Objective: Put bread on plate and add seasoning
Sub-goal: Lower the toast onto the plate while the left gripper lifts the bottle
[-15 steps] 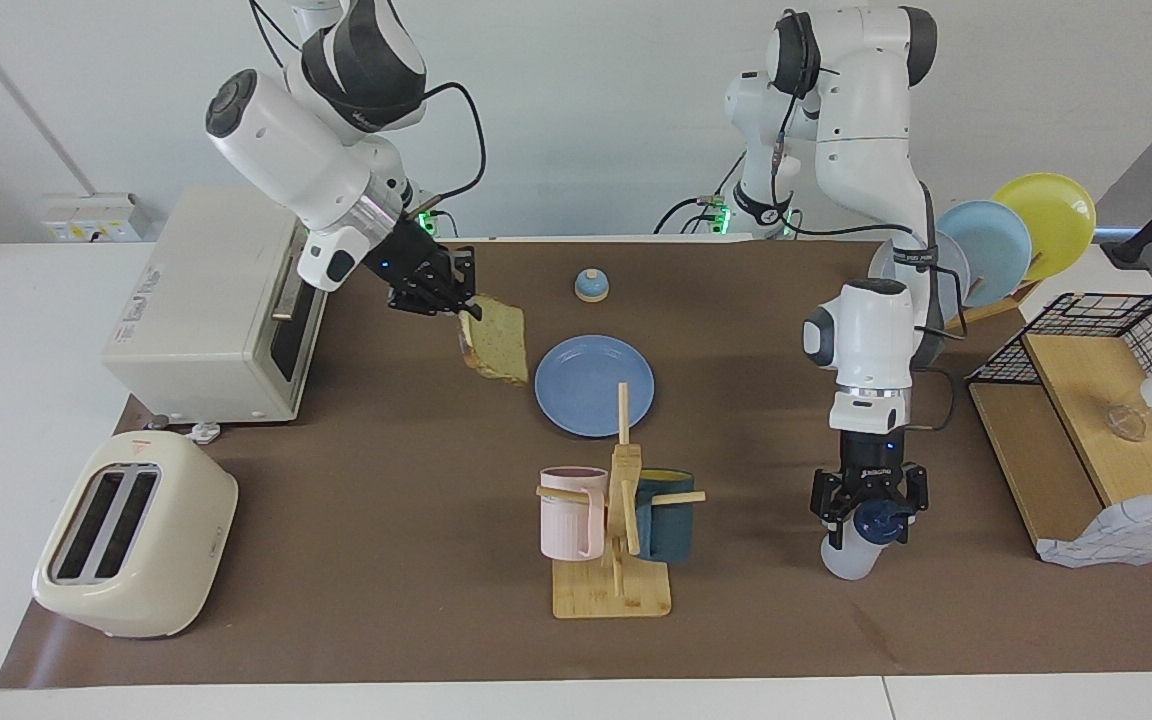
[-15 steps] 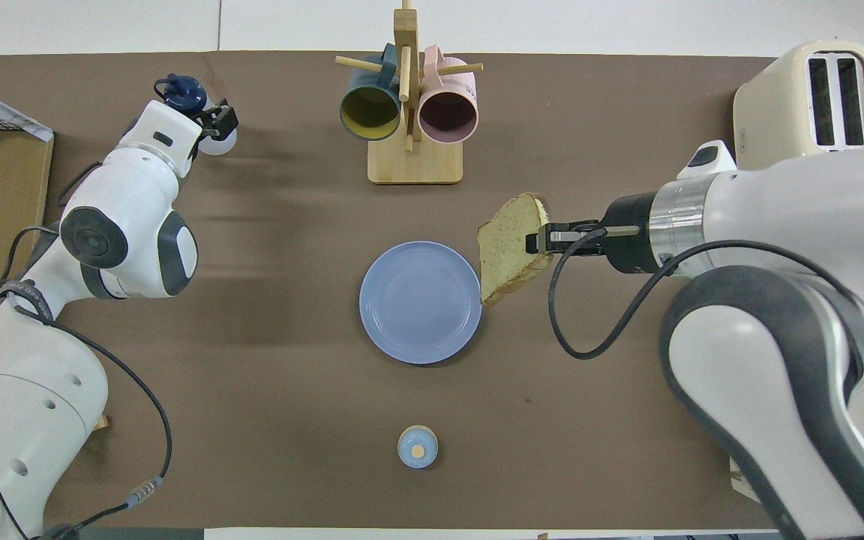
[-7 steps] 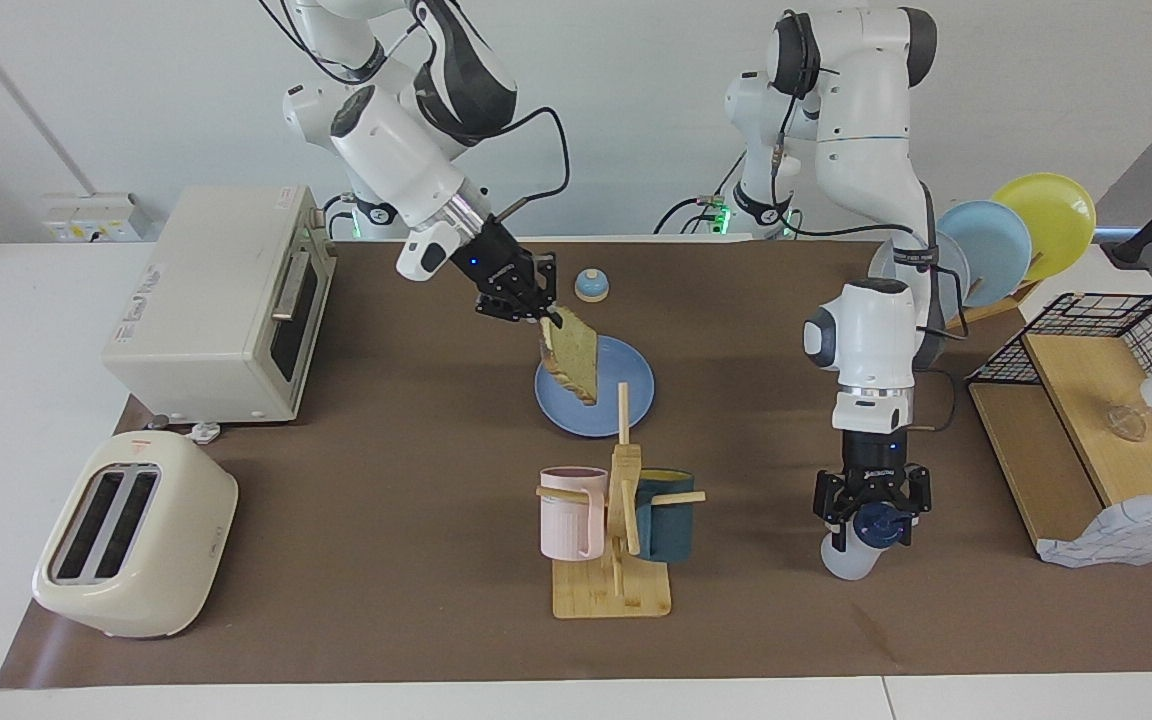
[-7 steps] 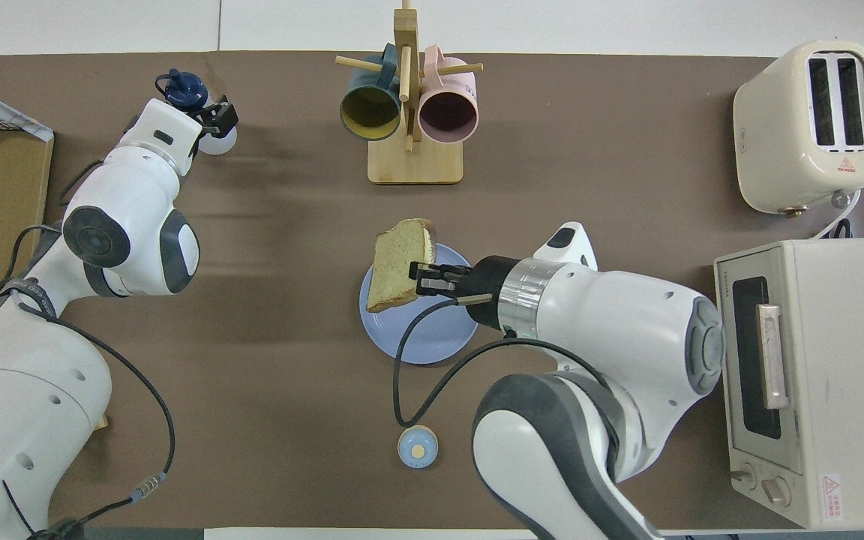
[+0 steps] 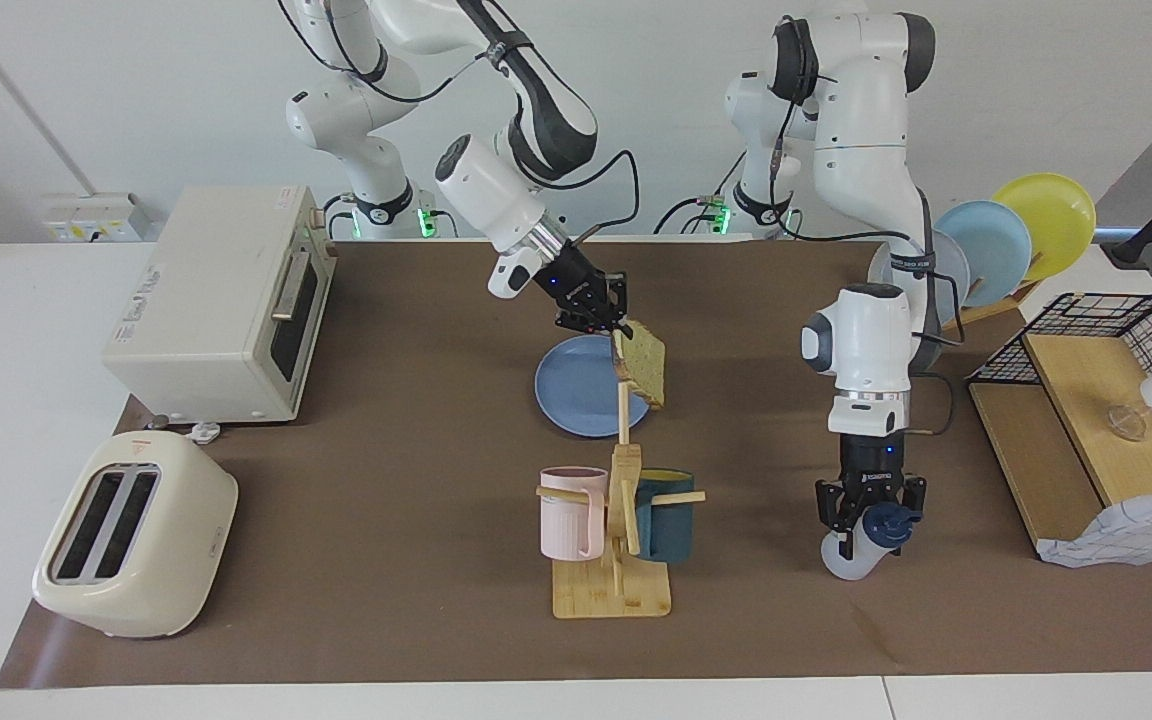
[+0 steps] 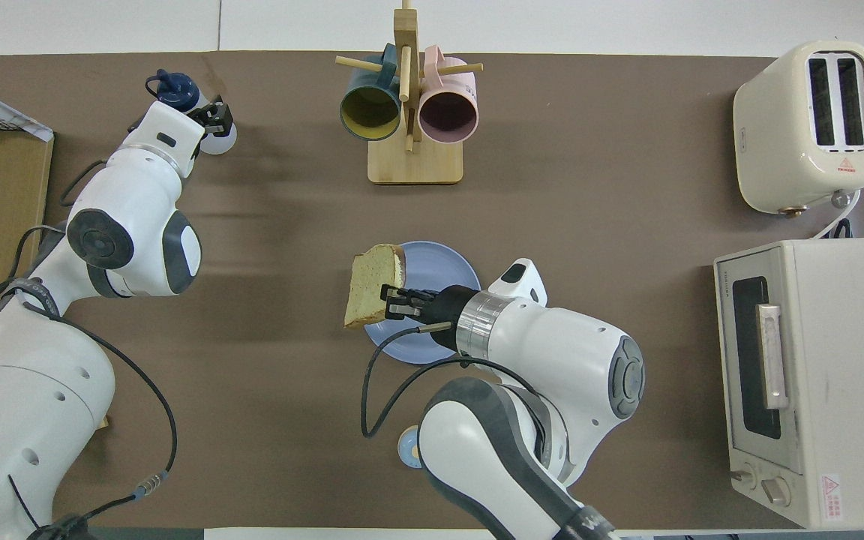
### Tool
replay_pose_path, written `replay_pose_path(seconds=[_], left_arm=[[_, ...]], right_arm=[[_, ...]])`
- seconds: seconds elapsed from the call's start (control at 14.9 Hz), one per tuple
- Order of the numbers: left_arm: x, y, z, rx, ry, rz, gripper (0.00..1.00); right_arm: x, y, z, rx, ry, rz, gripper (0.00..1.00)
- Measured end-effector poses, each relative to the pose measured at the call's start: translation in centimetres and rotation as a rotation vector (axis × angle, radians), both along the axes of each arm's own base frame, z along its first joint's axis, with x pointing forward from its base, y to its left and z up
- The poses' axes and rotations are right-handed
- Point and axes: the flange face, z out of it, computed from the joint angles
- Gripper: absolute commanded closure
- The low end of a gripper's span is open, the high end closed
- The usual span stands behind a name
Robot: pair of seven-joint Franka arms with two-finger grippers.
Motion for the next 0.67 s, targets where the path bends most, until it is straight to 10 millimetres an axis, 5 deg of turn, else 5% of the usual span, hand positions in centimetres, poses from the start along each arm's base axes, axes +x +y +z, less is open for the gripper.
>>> replay_pose_path(seconds=[0.2, 0.67], left_arm=[[0.0, 0.2, 0.1, 0.006, -0.007, 0.000, 0.57], [0.6, 1.2, 2.6, 0.026, 0.020, -0.004, 0.57]], right_arm=[[-0.5, -0.7, -1.1, 0.003, -0.005, -0.005, 1.00], [-2.2, -0.9, -2.3, -0.010, 0.009, -0.009, 1.00]])
